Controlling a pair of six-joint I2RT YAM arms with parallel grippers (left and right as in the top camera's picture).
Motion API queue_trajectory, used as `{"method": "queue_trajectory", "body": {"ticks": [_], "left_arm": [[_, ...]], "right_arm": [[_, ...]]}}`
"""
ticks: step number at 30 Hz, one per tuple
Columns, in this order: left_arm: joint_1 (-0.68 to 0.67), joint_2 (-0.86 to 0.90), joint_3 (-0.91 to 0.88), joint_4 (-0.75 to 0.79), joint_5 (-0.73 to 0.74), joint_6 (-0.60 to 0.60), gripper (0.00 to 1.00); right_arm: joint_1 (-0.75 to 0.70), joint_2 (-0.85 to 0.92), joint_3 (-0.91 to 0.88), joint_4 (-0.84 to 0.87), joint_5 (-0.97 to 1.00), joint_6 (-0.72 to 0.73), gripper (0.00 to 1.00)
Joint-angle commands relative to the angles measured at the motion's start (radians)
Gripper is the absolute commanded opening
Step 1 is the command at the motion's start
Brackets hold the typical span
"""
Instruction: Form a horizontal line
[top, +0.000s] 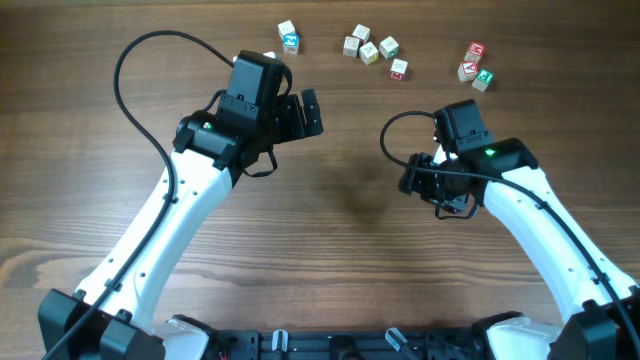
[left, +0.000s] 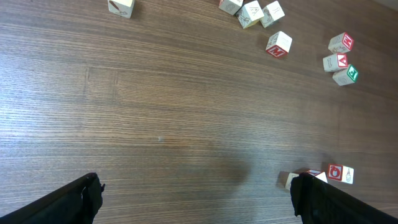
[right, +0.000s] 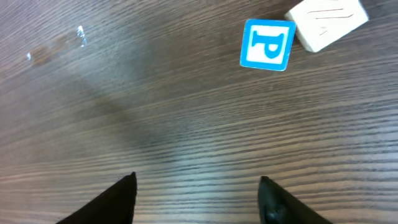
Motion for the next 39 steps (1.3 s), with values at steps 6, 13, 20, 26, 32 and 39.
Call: {"method": "queue_trajectory", "body": {"ticks": [6,13,20,26,32,39], "left_arm": [[0.003,0.011,0.002,0.011,-0.002,-0.010,1.00],[0.003,0.011,0.002,0.009,-0.002,-0.010,1.00],[0.003,0.011,0.002,-0.003,-0.002,-0.010,1.00],[0.003,0.011,0.002,-0.015,-0.002,-0.010,1.00],[0.003,0.011,0.002,-0.026,-0.002,-0.010,1.00],[0.003,0.011,0.002,-0.057,-0.002,-0.010,1.00]], "right_arm": [[0.004,0.008,-0.010,0.097,0.153,0.005,0.44],[0.004,0.152,-0.010,0.256,0.152,-0.002,0.26],[0.004,0.312,-0.010,0.352,0.057,-0.055,0.19],[0.004,0.313,-0.010,0.320,0.123,-0.077,0.19],[0.004,0.313,-0.010,0.285,0.167,-0.047,0.19],[0.004,0.312,-0.009,0.266,0.182,-0.024,0.16]]}}
